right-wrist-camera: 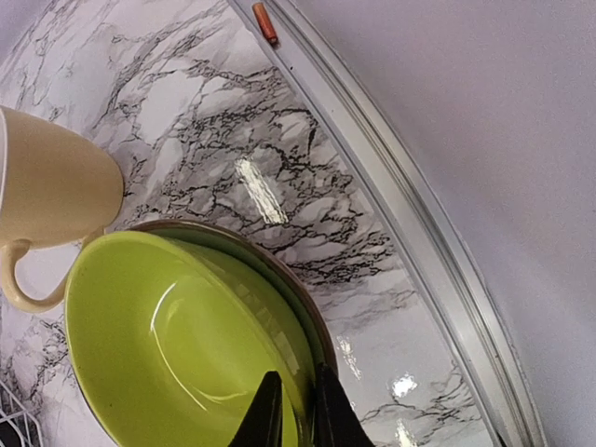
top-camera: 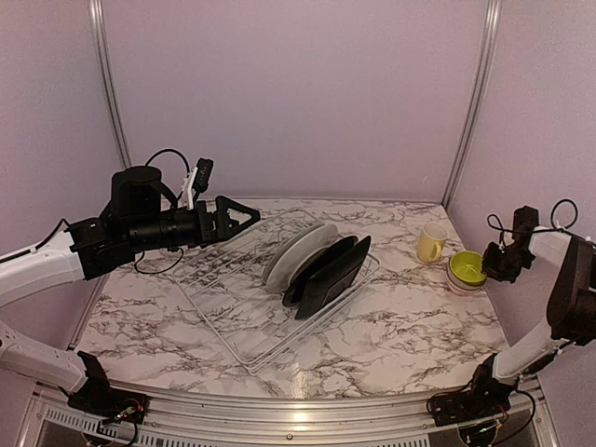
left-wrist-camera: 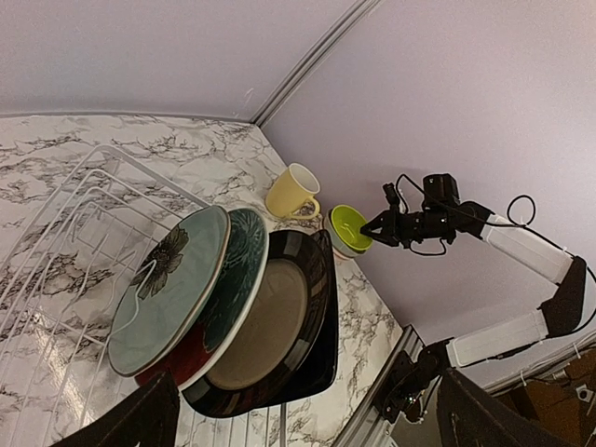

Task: Unload the mixed dishes from the dish rack
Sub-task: Place the bowl in the bowl.

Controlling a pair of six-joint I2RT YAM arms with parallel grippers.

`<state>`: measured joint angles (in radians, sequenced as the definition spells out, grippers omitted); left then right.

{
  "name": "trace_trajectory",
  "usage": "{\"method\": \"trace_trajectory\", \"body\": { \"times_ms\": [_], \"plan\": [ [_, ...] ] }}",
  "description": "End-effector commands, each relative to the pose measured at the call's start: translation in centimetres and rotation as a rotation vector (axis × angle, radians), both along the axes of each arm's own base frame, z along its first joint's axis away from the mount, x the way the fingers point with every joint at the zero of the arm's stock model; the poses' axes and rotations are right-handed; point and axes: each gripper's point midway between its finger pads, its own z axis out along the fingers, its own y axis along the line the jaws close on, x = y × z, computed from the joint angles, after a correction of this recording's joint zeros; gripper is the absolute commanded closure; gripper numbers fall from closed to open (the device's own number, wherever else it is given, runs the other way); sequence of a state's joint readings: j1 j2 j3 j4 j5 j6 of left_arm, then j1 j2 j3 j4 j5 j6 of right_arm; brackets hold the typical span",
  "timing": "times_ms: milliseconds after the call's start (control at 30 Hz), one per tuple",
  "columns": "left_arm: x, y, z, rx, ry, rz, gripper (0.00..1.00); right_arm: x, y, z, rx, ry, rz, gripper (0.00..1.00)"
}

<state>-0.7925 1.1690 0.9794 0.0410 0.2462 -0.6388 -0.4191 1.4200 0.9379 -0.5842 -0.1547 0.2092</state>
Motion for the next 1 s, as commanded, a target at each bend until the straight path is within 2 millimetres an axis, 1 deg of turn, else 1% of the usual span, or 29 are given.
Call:
{"method": "trace_trajectory", "body": {
  "times_ms": [0,67,167,233,333,367,467,533,600,667,733,800,867,900,967],
  "plan": [
    [0.3,-0.4,0.2,-0.005,-0.012,-0.012,0.01,0.3,-0.2,1.0,-0.031,0.0,0.013,0.77],
    [0.3,-0.6,0.1,-0.006,-0.007,-0.019,0.01,0.0,-0.5,0.7,-0.05,0.02,0.003,0.68],
    [0.3,-0.8,0.0,-0.008,0.0,-0.029,0.01,-0.4,-1.3,0.6,-0.105,0.055,-0.027,0.61],
    [0.2,-0.9,0.0,-0.01,0.001,-0.032,0.01,-0.7,-2.0,1.0,-0.163,0.076,-0.05,0.55],
    [0.2,-0.8,-0.1,-0.009,0.004,-0.03,0.01,-0.7,-2.2,2.0,-0.206,0.059,-0.059,0.46],
    [0.2,-0.8,-0.1,-0.007,0.004,-0.03,0.01,-0.7,-2.3,2.1,-0.212,0.054,-0.059,0.45],
    [0.3,-0.9,-0.3,-0.009,0.01,-0.031,0.01,-0.6,-2.4,2.1,-0.215,0.049,-0.064,0.46],
    [0.3,-1.0,-0.2,-0.011,0.012,-0.035,0.01,-0.5,-2.5,2.1,-0.218,0.047,-0.068,0.5],
    [0.3,-1.1,-0.2,-0.012,0.013,-0.038,0.01,-0.3,-2.5,2.4,-0.218,0.032,-0.067,0.6],
    [0.3,-1.1,-0.2,-0.013,0.015,-0.038,0.01,-0.1,-2.4,2.8,-0.219,0.011,-0.065,0.64],
    [0.3,-1.1,-0.2,-0.014,0.014,-0.039,0.01,0.2,-2.3,3.1,-0.213,-0.006,-0.057,0.7],
    [0.3,-1.2,-0.2,-0.015,0.017,-0.042,0.01,0.5,-2.0,2.7,-0.196,-0.008,-0.048,0.78],
    [0.3,-1.3,-0.2,-0.016,0.019,-0.045,0.01,0.9,-1.6,1.9,-0.167,-0.003,-0.037,0.86],
    [0.2,-1.3,-0.2,-0.015,0.019,-0.046,0.01,1.0,-1.5,1.6,-0.155,0.0,-0.034,0.89],
    [0.2,-1.3,-0.3,-0.015,0.021,-0.048,0.01,1.4,-0.7,1.3,-0.111,-0.014,-0.014,0.9]
  ]
}}
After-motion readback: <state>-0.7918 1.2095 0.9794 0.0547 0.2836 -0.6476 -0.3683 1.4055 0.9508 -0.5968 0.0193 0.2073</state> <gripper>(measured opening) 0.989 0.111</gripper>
